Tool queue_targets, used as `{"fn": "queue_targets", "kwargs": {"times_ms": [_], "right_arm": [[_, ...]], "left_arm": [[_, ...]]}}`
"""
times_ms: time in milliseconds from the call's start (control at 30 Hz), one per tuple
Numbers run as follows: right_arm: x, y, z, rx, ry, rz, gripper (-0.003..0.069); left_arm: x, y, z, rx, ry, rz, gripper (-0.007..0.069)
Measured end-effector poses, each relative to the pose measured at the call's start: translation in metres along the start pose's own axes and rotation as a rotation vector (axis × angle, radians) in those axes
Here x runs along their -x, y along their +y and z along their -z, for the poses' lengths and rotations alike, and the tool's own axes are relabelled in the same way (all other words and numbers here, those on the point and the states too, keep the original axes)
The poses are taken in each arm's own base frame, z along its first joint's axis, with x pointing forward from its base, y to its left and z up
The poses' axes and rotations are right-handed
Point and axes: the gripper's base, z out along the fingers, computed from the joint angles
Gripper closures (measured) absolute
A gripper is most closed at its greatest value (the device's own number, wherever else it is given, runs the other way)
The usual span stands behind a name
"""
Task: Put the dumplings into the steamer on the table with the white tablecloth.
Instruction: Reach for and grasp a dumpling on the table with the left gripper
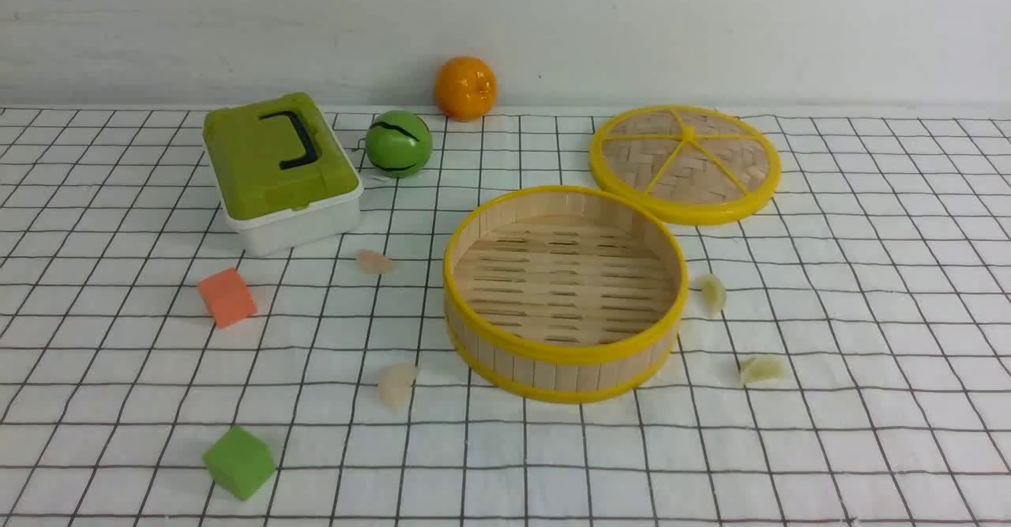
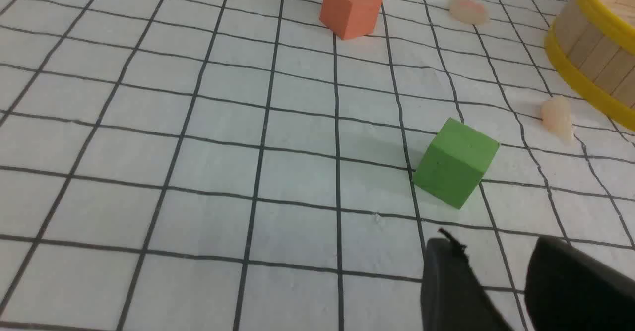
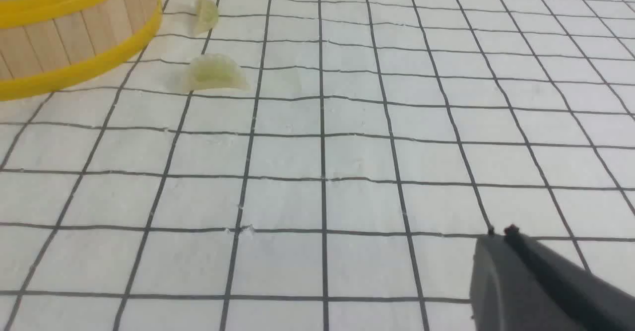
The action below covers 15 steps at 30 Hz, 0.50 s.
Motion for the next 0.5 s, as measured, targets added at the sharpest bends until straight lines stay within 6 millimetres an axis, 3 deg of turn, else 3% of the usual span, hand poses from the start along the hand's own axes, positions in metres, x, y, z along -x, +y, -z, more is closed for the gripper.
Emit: {"fn": "queue_targets", "kwargs": {"times_ms": [500], "right_arm": [[0.0,0.0,0.0,0.0,0.0,0.0,0.0659]], "left_arm": [[0.0001,0.0009,0.0,0.01,-0.001,-0.037,0.0388]]}}
